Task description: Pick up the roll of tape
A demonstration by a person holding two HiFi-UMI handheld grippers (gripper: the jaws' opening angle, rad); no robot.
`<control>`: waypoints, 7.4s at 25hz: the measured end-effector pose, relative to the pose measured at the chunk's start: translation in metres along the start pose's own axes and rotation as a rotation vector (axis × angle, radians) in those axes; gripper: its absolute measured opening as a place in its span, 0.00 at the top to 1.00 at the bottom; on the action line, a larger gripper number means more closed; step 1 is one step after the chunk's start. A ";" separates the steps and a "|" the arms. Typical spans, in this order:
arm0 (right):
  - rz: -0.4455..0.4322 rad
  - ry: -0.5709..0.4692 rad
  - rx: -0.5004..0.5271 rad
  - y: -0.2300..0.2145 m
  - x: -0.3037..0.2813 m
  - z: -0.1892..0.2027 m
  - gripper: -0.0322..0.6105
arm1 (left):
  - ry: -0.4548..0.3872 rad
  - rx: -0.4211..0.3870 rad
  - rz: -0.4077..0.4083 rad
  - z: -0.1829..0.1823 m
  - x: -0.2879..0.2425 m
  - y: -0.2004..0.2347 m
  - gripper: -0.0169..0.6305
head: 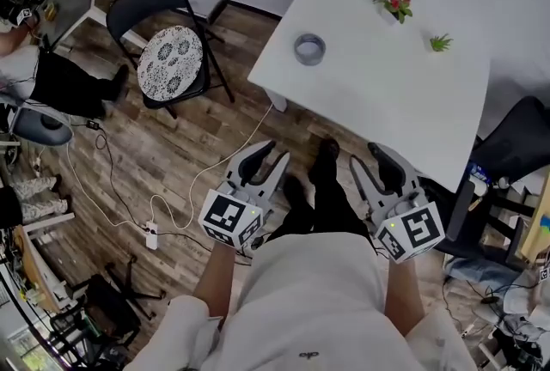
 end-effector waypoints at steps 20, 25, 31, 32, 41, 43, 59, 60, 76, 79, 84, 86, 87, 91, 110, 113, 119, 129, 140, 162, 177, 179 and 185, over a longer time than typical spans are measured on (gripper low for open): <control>-0.088 -0.081 -0.010 -0.094 -0.102 -0.051 0.71 | 0.083 -0.106 -0.002 -0.071 -0.110 0.052 0.79; -0.136 -0.087 -0.017 -0.114 -0.121 -0.055 0.71 | 0.106 -0.119 -0.034 -0.075 -0.130 0.057 0.79; -0.194 -0.082 -0.012 -0.117 -0.134 -0.054 0.71 | 0.127 -0.111 -0.065 -0.072 -0.144 0.060 0.79; -0.199 -0.078 -0.016 -0.117 -0.135 -0.053 0.71 | 0.132 -0.112 -0.068 -0.071 -0.146 0.060 0.79; -0.217 -0.025 -0.030 -0.106 -0.143 -0.044 0.71 | 0.173 -0.108 -0.060 -0.059 -0.154 0.070 0.79; -0.201 -0.017 -0.039 -0.107 -0.145 -0.045 0.71 | 0.206 -0.121 -0.045 -0.058 -0.157 0.075 0.79; -0.056 0.021 -0.100 -0.120 -0.172 -0.053 0.71 | 0.317 -0.086 0.071 -0.043 -0.217 0.158 0.79; -0.047 0.025 -0.104 -0.121 -0.173 -0.052 0.71 | 0.328 -0.084 0.078 -0.041 -0.221 0.163 0.79; -0.022 0.075 -0.131 -0.124 -0.194 -0.045 0.71 | 0.537 -0.167 0.078 0.006 -0.257 0.200 0.78; -0.021 0.083 -0.134 -0.125 -0.194 -0.042 0.71 | 0.556 -0.178 0.060 0.014 -0.259 0.203 0.78; -0.025 0.096 -0.142 -0.126 -0.194 -0.037 0.71 | 0.605 -0.241 0.055 0.025 -0.265 0.201 0.77; -0.028 0.102 -0.143 -0.127 -0.195 -0.035 0.71 | 0.622 -0.266 0.049 0.029 -0.268 0.201 0.77; -0.028 0.105 -0.143 -0.127 -0.195 -0.034 0.71 | 0.636 -0.289 0.045 0.030 -0.269 0.200 0.77; -0.024 0.111 -0.151 -0.130 -0.195 -0.030 0.71 | 0.709 -0.395 0.037 0.036 -0.274 0.200 0.77; -0.035 0.123 -0.164 -0.138 -0.190 -0.022 0.71 | 0.805 -0.445 0.020 0.044 -0.282 0.197 0.80; -0.034 0.124 -0.168 -0.142 -0.189 -0.021 0.71 | 0.802 -0.443 0.011 0.044 -0.283 0.195 0.85; -0.043 0.125 -0.163 -0.142 -0.187 -0.021 0.72 | 0.797 -0.414 -0.005 0.043 -0.281 0.195 0.86; -0.065 0.119 -0.145 -0.147 -0.181 -0.025 0.72 | 0.819 -0.401 -0.027 0.043 -0.278 0.186 0.89; -0.115 0.066 -0.118 -0.157 -0.170 -0.032 0.72 | 0.784 -0.392 -0.075 0.037 -0.263 0.163 0.89; -0.174 0.065 -0.061 -0.087 -0.170 -0.032 0.77 | 0.508 -0.295 -0.111 -0.013 -0.166 0.121 0.89; -0.098 0.034 0.070 0.007 -0.159 -0.057 0.84 | 0.168 -0.205 -0.040 -0.053 -0.071 0.120 0.89; -0.075 0.025 0.078 0.018 -0.156 -0.058 0.85 | 0.139 -0.202 -0.026 -0.058 -0.058 0.119 0.89; -0.019 -0.014 0.098 0.046 -0.146 -0.059 0.91 | 0.069 -0.197 0.021 -0.066 -0.028 0.118 0.89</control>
Point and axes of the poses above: the fingertips, and each gripper's own axes: x backward along the fingers, y to its left, z out of its underside, the point moved 8 cm from there along x, backward along the fingers, and after that the axes turned 15 degrees about z, right-handed, at the moved point
